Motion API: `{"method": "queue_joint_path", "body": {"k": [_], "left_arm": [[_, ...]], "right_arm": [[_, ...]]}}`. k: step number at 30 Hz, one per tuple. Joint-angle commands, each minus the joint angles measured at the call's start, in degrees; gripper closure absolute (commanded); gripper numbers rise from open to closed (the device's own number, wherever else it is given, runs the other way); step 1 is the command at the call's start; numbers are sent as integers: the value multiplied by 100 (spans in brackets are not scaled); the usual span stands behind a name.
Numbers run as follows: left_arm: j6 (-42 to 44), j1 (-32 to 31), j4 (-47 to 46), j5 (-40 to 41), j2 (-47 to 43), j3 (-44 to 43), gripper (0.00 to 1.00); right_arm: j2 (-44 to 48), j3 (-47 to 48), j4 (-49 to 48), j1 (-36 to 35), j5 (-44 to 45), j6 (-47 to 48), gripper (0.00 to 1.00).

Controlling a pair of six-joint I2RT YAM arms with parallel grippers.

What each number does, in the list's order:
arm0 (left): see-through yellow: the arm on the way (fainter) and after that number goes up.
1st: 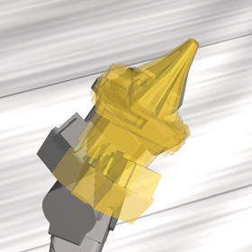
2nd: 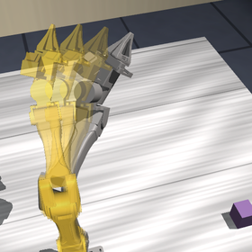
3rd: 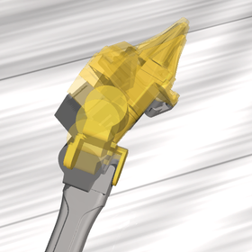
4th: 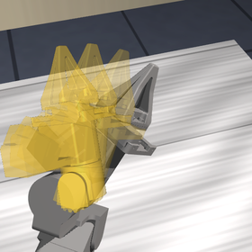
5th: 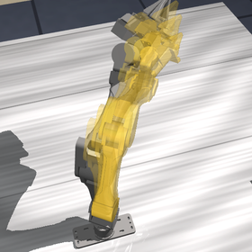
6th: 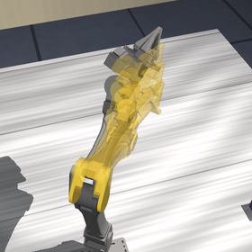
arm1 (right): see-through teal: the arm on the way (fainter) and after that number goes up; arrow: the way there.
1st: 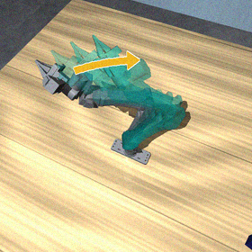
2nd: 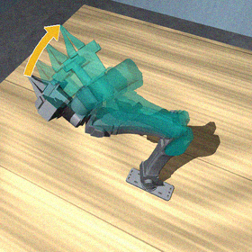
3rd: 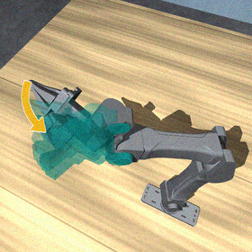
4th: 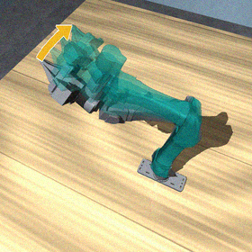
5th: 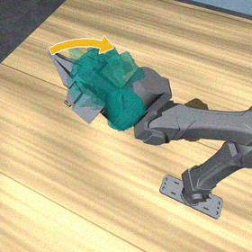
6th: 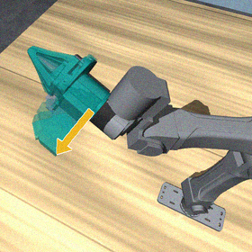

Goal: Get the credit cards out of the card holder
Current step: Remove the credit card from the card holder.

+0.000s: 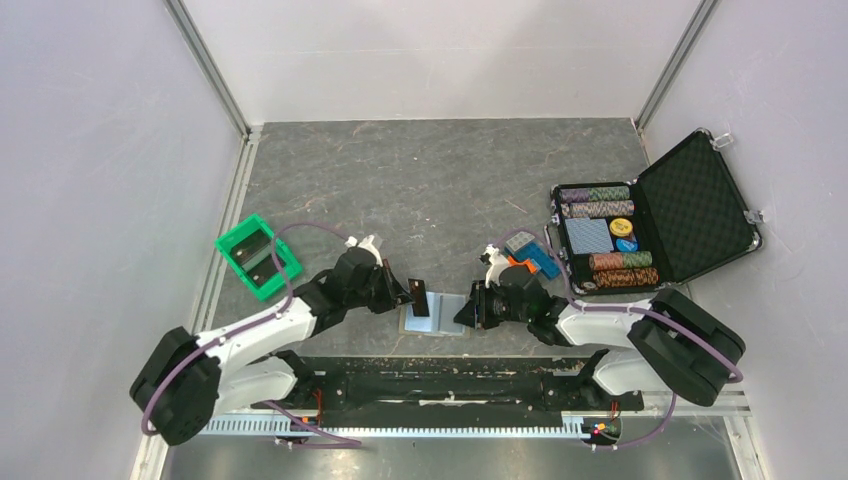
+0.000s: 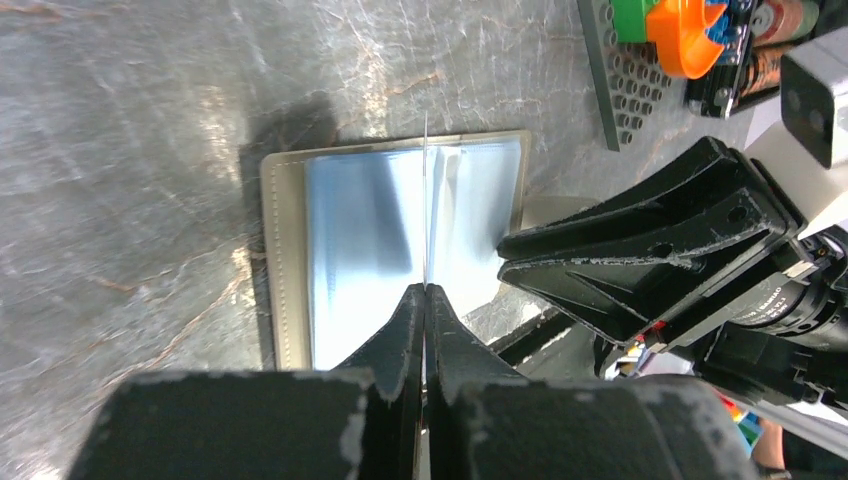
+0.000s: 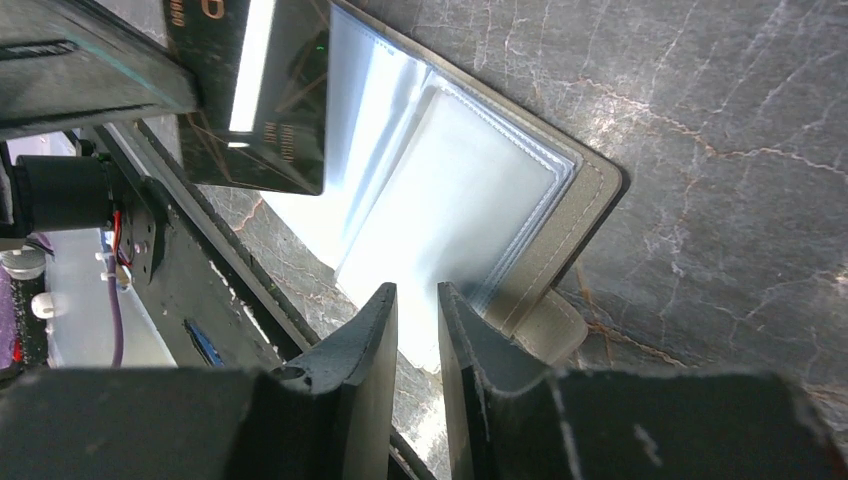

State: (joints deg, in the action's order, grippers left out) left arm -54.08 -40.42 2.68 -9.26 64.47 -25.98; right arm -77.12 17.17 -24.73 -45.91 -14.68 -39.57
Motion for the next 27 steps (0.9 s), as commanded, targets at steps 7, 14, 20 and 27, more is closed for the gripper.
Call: {"method": "queue_joint_path", "body": {"k": [7, 14, 20, 27], "left_arm": [[-82, 35, 304, 263, -1329, -70, 98], [-71, 32, -717, -425, -1909, 165, 98], [-238, 24, -1611, -914, -2069, 386, 98], [-314, 25, -1726, -893, -2260, 523, 97]], "right_arm": [[650, 506, 44, -7, -697, 604, 60], [1144, 674, -632, 16, -1126, 112, 35], [1003, 788, -1098, 36, -1148, -400, 31], [781, 631, -2098, 89, -1376, -755, 83]]}}
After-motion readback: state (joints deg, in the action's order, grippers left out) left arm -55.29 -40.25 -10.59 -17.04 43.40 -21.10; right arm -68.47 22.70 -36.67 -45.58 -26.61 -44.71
